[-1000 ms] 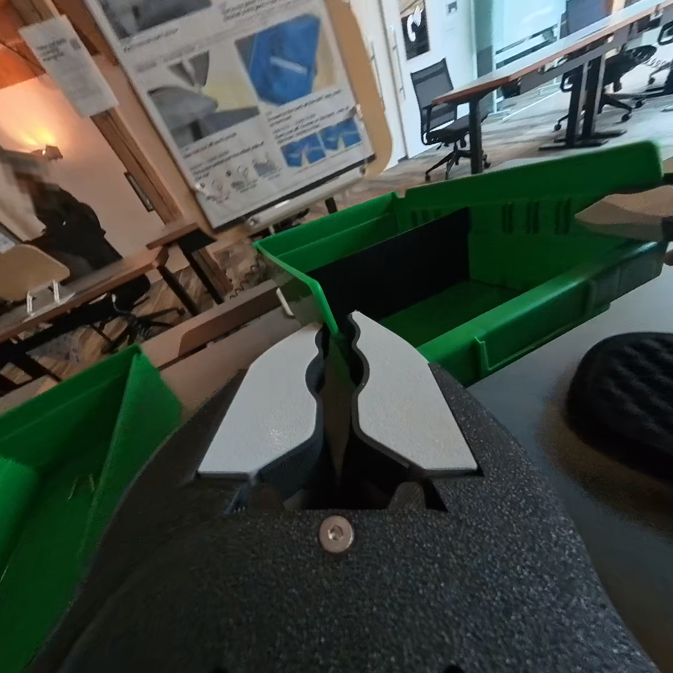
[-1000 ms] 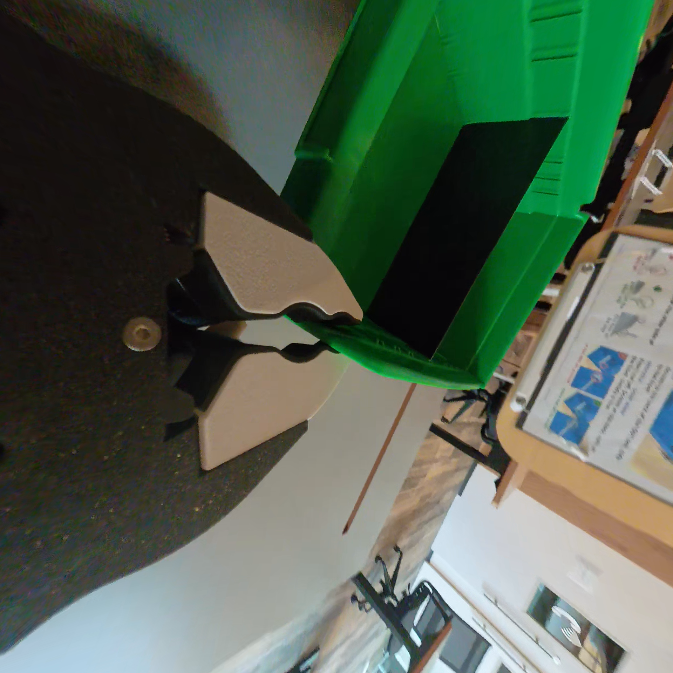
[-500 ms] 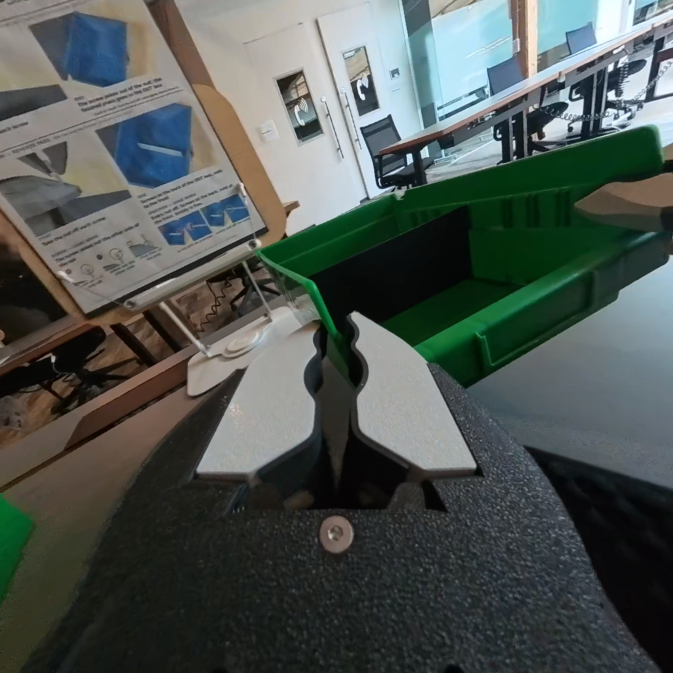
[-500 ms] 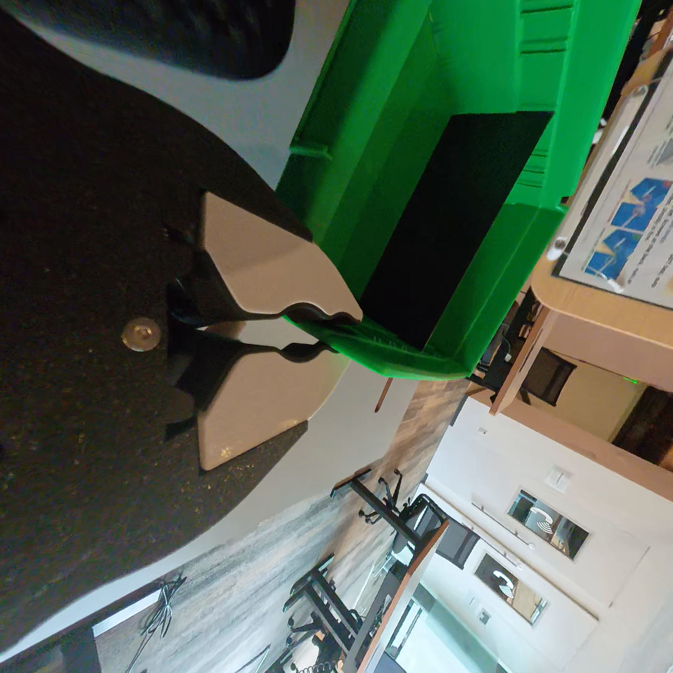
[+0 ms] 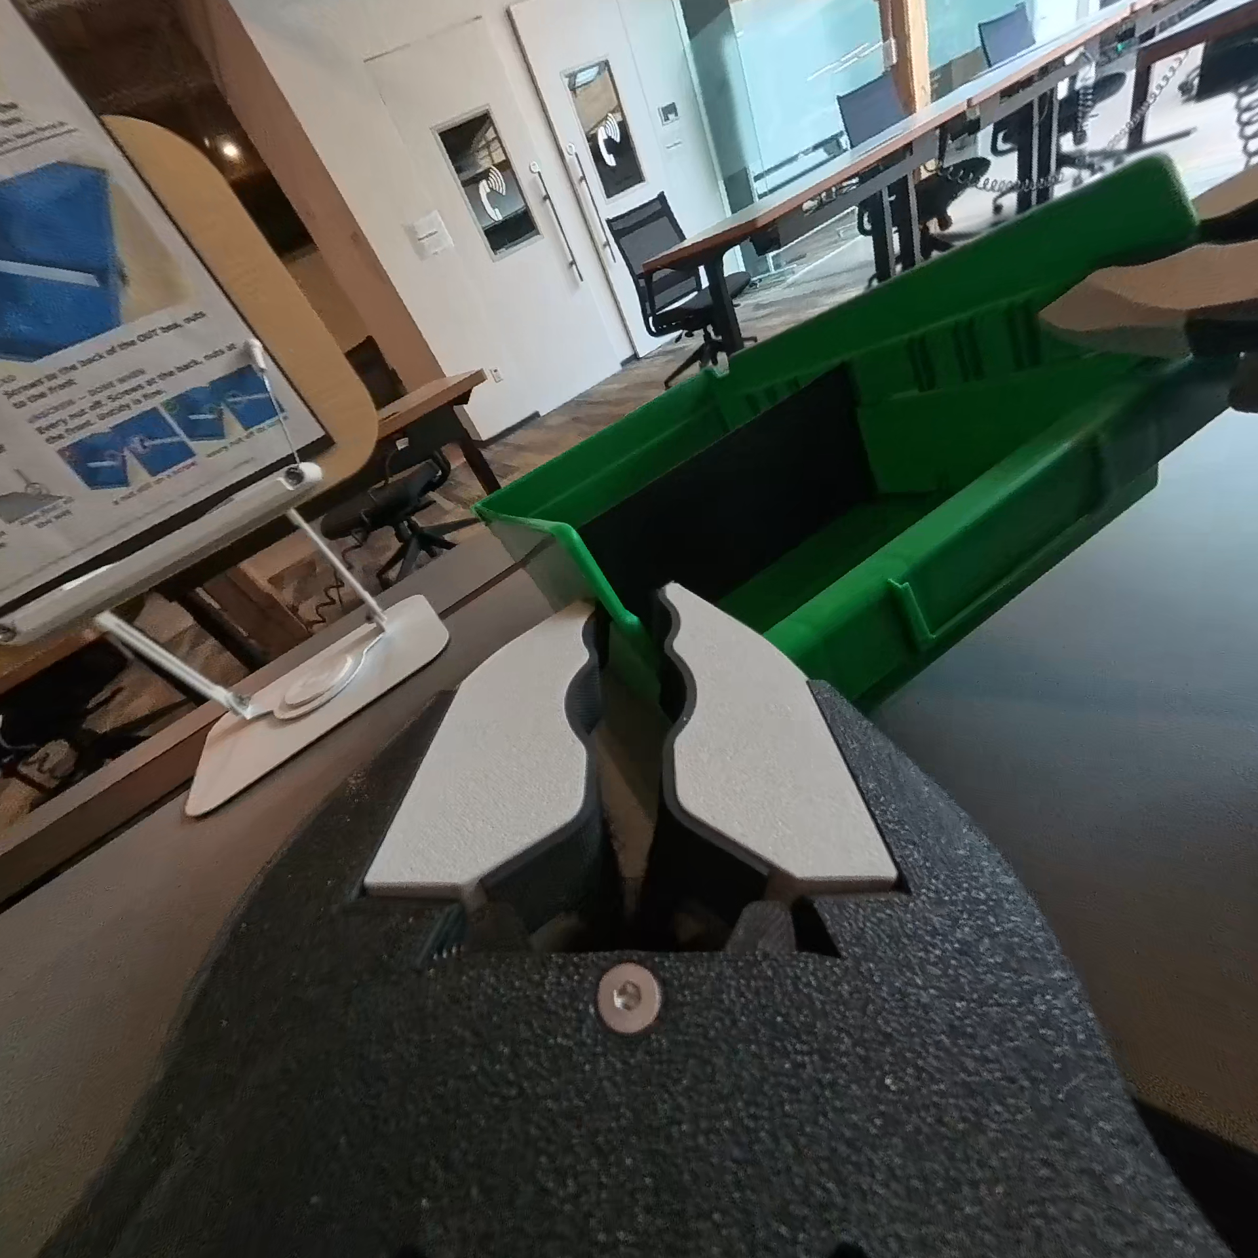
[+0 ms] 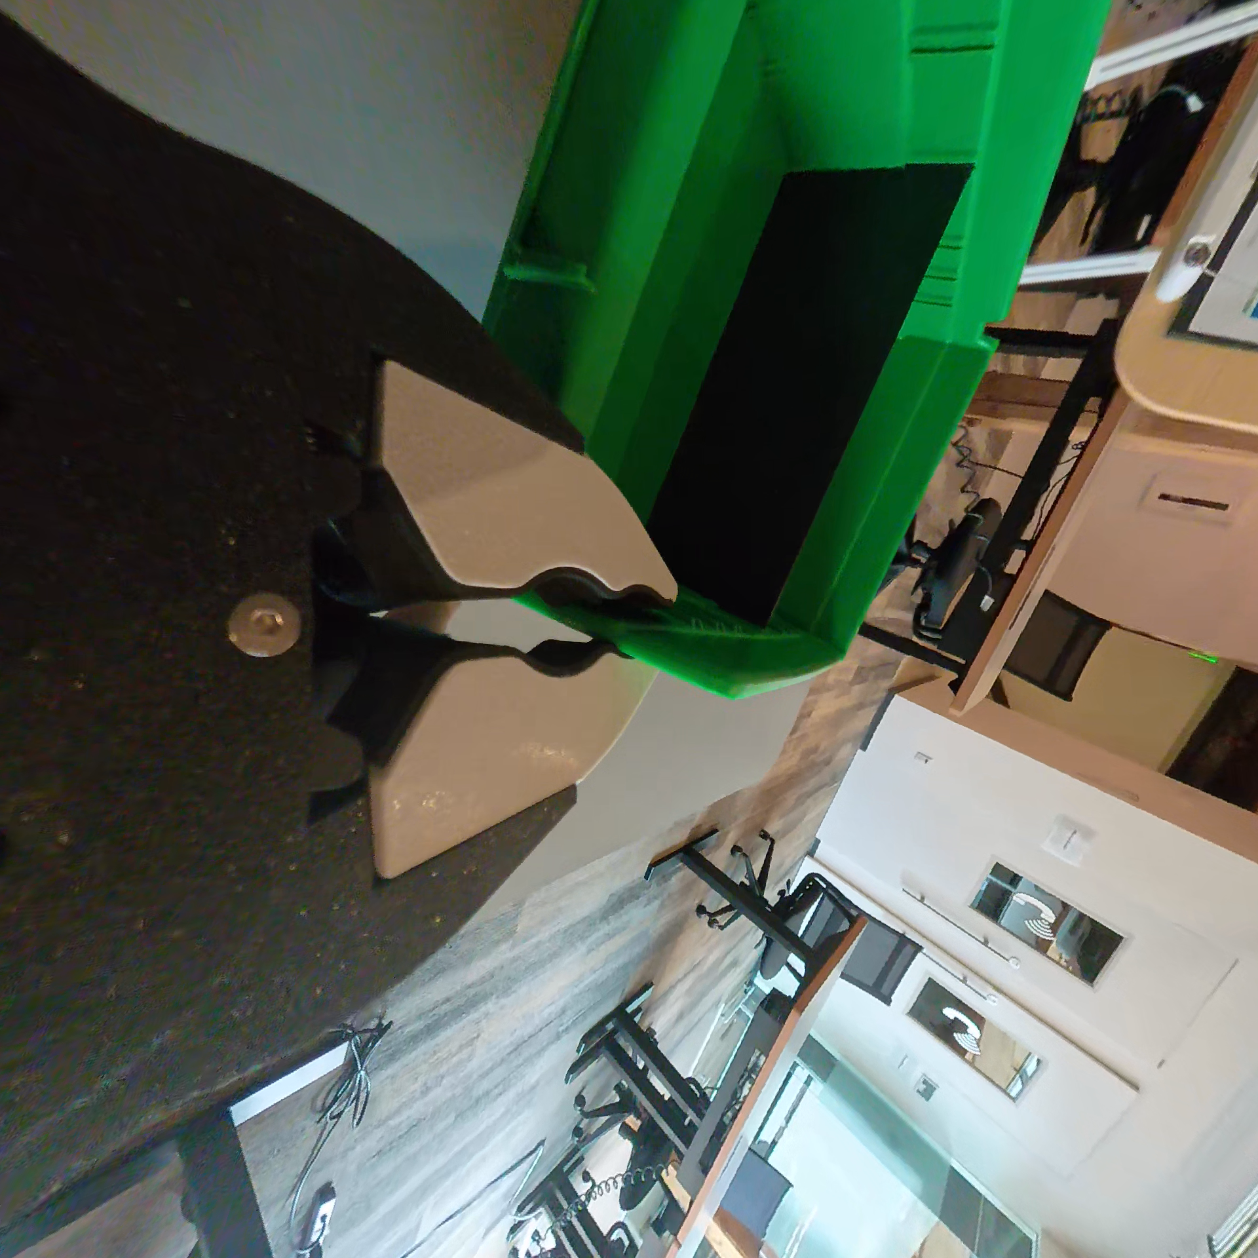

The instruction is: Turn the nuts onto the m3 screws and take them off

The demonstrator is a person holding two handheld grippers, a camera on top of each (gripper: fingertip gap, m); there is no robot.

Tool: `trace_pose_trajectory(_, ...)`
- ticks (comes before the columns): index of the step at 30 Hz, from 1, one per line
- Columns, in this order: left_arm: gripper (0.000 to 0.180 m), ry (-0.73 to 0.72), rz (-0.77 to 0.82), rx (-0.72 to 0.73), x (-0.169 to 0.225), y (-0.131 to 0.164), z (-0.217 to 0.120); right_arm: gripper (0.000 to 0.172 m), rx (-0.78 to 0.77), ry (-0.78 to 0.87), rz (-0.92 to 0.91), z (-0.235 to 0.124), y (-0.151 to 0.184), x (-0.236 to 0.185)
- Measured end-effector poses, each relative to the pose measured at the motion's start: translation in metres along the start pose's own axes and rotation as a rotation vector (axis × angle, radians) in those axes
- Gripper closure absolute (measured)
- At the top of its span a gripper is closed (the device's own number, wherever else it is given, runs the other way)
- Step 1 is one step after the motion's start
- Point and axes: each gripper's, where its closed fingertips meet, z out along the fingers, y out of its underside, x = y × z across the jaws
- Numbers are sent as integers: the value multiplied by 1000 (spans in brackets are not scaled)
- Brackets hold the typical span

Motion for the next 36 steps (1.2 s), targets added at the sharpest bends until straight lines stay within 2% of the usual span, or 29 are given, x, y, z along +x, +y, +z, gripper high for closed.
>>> trace_pose_trajectory(10, 164, 78, 61, -46, 33, 12, 11, 168, -56, 12, 54, 0, 34, 16)
trace_pose_trajectory(18, 153, 199, 159, -112, 58, 24, 9, 165, -130, 13, 122, 1, 58, 21)
trace_pose_trajectory(24, 150, 226, 176, -136, 62, 28, 9, 163, -188, 10, 79, -2, 69, 19)
trace_pose_trajectory(25, 148, 227, 171, -135, 61, 28, 9, 162, -192, 7, 77, -2, 70, 18)
trace_pose_trajectory(26, 131, 219, 170, -129, 60, 26, 9, 162, -194, 4, 75, -2, 70, 17)
trace_pose_trajectory(27, 123, 213, 172, -122, 60, 25, 9, 162, -196, 4, 71, -3, 70, 17)
trace_pose_trajectory(31, 106, 215, 200, -103, 58, 21, 3, 141, -212, 5, 133, -6, 72, 22)
trace_pose_trajectory(36, 103, 250, 136, -83, 34, 12, -13, 120, -169, 25, 234, -27, 54, 37)
